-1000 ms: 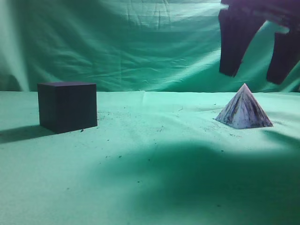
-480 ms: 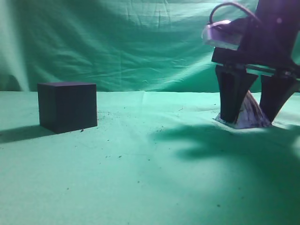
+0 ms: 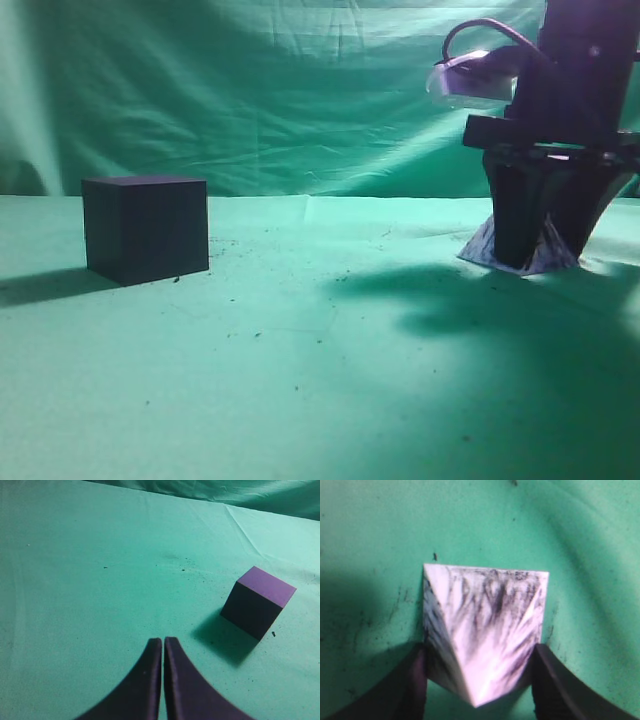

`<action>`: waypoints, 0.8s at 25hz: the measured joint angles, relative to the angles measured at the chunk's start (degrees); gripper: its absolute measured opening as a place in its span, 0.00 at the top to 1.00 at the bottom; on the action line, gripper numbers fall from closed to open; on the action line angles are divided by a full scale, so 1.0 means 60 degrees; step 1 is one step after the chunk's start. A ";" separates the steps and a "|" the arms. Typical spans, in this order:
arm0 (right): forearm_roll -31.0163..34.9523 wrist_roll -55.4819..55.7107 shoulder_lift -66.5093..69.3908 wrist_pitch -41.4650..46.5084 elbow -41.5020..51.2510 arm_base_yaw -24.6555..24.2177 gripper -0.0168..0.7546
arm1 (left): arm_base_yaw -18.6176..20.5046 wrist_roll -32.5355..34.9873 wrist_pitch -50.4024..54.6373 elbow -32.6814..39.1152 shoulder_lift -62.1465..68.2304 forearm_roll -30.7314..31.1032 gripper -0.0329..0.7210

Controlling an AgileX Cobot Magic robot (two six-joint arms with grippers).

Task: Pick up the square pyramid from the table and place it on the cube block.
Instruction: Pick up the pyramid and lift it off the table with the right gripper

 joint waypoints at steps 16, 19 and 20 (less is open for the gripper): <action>-0.0755 0.0149 -0.1249 0.0492 -0.2184 0.1522 0.48 | 0.0000 0.0000 0.0000 0.0000 0.0000 0.0000 0.96; -0.0303 0.0130 -0.1402 0.0725 -0.3210 0.2323 0.48 | 0.0000 0.0000 0.0000 0.0000 0.0000 0.0000 0.96; -0.0097 0.0130 -0.1381 0.0801 -0.3466 0.2630 0.48 | 0.0000 0.0000 0.0000 0.0000 0.0000 0.0000 0.96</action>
